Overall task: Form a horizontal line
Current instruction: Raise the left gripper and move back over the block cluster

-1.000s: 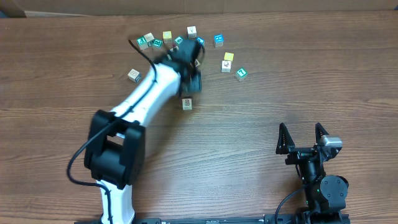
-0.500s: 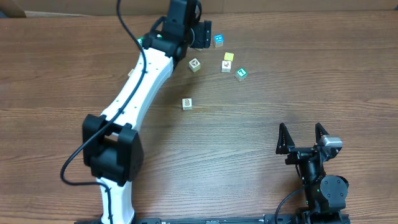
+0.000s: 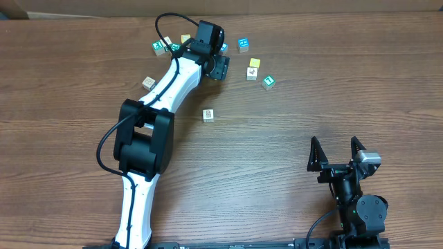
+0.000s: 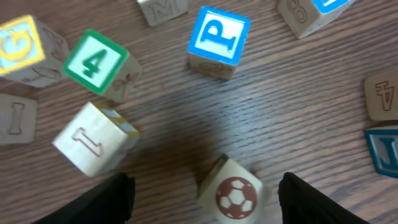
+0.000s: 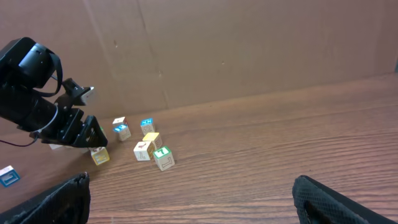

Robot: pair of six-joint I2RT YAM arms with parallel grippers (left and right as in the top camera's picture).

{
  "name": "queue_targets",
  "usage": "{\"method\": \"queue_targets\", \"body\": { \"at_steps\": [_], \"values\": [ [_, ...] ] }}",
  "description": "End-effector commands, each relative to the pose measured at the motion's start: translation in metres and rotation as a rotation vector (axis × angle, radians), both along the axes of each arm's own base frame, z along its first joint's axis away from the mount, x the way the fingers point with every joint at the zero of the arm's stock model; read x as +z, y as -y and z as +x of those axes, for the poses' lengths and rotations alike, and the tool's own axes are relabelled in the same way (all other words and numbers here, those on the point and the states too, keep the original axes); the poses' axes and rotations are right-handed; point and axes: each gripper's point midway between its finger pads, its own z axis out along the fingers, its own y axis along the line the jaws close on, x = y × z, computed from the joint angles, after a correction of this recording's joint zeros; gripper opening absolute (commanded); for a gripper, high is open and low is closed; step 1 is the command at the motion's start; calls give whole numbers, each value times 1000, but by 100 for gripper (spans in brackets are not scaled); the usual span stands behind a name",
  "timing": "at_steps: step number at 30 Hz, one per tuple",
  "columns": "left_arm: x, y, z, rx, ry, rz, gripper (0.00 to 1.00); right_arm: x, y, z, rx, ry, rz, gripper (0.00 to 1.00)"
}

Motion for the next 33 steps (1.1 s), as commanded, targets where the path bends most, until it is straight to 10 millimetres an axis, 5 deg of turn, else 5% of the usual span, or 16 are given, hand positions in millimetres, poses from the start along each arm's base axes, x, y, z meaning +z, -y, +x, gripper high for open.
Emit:
{"method": "queue_targets", "body": {
  "at_steps": [1, 15, 25, 31, 33],
  "values": [
    [7, 7, 1, -50, 12, -19, 72, -1, 1, 0, -2, 6, -7, 100],
    [-32, 14, -4, -155, -35, 11, 69, -1, 1, 0, -2, 7, -8, 100],
    [-31, 15, -3, -133, -34, -5, 31, -1, 1, 0, -2, 7, -7, 100],
    [-34, 13, -8, -66, -70, -32, 32, -1, 1, 0, -2, 7, -7, 100],
    [-35, 13, -9, -38, -81, -47, 42, -1, 1, 0, -2, 7, -8, 100]
  ]
}}
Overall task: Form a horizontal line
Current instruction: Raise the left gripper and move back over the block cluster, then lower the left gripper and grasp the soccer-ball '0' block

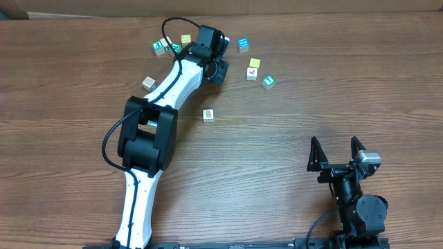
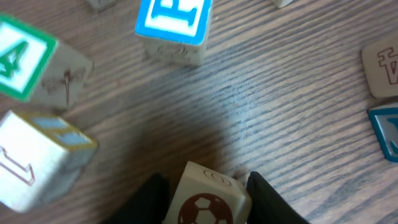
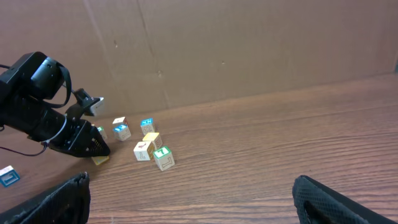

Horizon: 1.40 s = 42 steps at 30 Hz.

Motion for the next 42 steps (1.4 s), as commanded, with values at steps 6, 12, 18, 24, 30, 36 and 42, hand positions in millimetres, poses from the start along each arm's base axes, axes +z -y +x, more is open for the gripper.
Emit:
{"method": "queue_targets", "body": {
  "at_steps": [6, 12, 18, 24, 30, 36, 42],
  "values": [
    [-7, 1, -7, 86, -59, -45, 44, -1, 1, 0, -2, 6, -7, 100],
    [3, 0, -8, 87, -55, -45, 23, -1, 1, 0, -2, 7, -8, 100],
    [20, 1, -18, 101, -71, -50, 29, -1, 1, 0, -2, 7, -8, 100],
    [34, -4, -36, 175, -117, -30, 29, -1, 1, 0, -2, 7, -8, 100],
    [27, -32, -54, 357, -180, 59, 25, -1, 1, 0, -2, 6, -7, 100],
    [25, -14, -62, 313, -227, -4, 29, -1, 1, 0, -2, 7, -7, 100],
    [20, -11, -70, 307, -245, 11, 31, -1, 1, 0, -2, 7, -8, 100]
  ]
}}
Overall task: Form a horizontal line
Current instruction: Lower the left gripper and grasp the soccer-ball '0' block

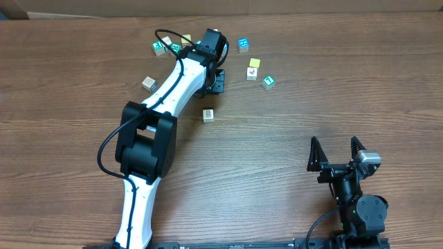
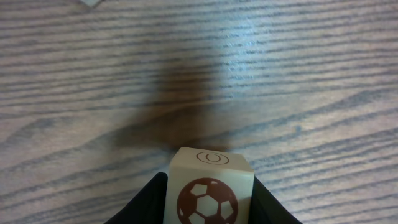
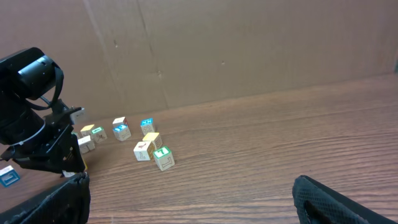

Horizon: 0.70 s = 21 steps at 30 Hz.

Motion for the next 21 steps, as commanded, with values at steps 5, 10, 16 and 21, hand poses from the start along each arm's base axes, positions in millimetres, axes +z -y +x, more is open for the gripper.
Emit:
{"method": "queue_targets", "body": {
  "at_steps": [5, 10, 16, 21],
  "values": [
    [2, 13, -10, -8, 5, -13, 37, -1, 1, 0, -2, 6, -8, 100],
    [0, 12, -7, -5, 23, -6, 45, -1, 1, 0, -2, 6, -7, 100],
    [5, 9, 7, 0, 88, 16, 47, -1, 1, 0, -2, 6, -7, 100],
    [7, 11, 13, 3, 115, 11, 44, -1, 1, 0, -2, 6, -7, 100]
  ]
}}
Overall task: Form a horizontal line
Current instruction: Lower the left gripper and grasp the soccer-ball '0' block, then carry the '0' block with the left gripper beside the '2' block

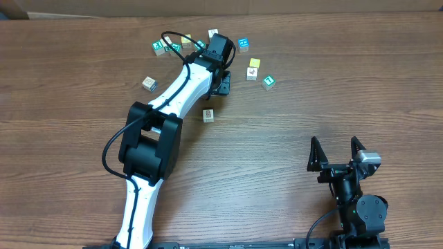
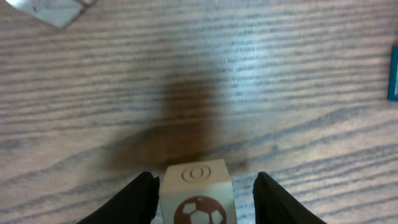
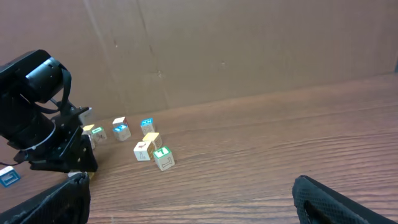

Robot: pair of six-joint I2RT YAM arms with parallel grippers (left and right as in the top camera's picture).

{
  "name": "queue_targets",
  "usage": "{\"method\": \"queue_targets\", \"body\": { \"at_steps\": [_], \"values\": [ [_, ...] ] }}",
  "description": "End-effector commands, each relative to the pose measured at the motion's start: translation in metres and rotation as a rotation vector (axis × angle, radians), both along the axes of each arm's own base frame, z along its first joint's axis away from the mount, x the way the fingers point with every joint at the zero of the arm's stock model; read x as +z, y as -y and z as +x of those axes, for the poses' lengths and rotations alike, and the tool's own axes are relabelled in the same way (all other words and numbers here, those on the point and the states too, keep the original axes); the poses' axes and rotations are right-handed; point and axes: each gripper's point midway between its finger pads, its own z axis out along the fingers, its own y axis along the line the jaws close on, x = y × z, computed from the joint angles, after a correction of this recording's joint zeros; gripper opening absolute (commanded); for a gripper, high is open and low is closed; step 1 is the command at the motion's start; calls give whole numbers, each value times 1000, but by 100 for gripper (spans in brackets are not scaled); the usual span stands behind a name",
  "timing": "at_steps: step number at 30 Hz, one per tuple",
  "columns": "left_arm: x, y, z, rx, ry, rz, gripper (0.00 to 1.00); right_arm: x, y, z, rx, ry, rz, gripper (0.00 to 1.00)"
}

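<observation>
A pale wooden block with a brown soccer ball (image 2: pixel 198 200) sits between the fingers of my left gripper (image 2: pixel 204 182), over bare wood. The left finger touches the block, while a gap shows at the right finger, so the jaws stand open. From overhead the left gripper (image 1: pixel 223 83) covers this block, between the back cluster and a lone white block (image 1: pixel 208 115). My right gripper (image 1: pixel 339 155) rests open and empty at the table's front right.
Loose letter blocks lie along the back: two green (image 1: pixel 158 46), a yellow (image 1: pixel 185 39), a white (image 1: pixel 213 32), a blue (image 1: pixel 243 43). To the right are a yellow (image 1: pixel 254 63), a white (image 1: pixel 252 72) and a green (image 1: pixel 268 81). A tan block (image 1: pixel 149 83) lies left.
My left gripper has shifted a little to the right and its jaws have parted, leaving a gap beside the soccer block. The right arm has not moved.
My left gripper stood open over the soccer block among the back blocks. Then its fingers were closing in around it. Later it was shut on the block over bare wood nearer the middle. Now the jaws are open around the block there.
</observation>
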Motion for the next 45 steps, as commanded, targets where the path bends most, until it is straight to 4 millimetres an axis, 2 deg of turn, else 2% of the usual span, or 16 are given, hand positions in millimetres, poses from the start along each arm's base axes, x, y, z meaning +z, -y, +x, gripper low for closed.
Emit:
{"method": "queue_targets", "body": {
  "at_steps": [1, 4, 13, 20, 25, 28, 35, 45],
  "values": [
    [13, -3, 3, 7, 33, 11, 41, -1, 1, 0, -3, 6, -7, 100],
    [13, -3, 3, 8, 34, 14, 34, -1, 1, 0, -3, 7, -7, 100],
    [20, -3, 3, 9, 41, 11, 27, -1, 1, 0, -3, 7, -7, 100],
    [48, 0, 0, 41, 58, -16, 25, -1, 1, 0, -3, 7, -7, 100],
    [76, 3, -10, 97, 70, -63, 25, -1, 1, 0, -3, 7, -7, 100],
    [86, 8, -17, 120, 70, -80, 26, -1, 1, 0, -3, 7, -7, 100],
    [77, 28, -41, 133, 10, -72, 27, -1, 1, 0, -3, 7, -7, 100],
    [47, 43, -70, 154, -60, 8, 25, -1, 1, 0, -3, 7, -7, 100]
  ]
}}
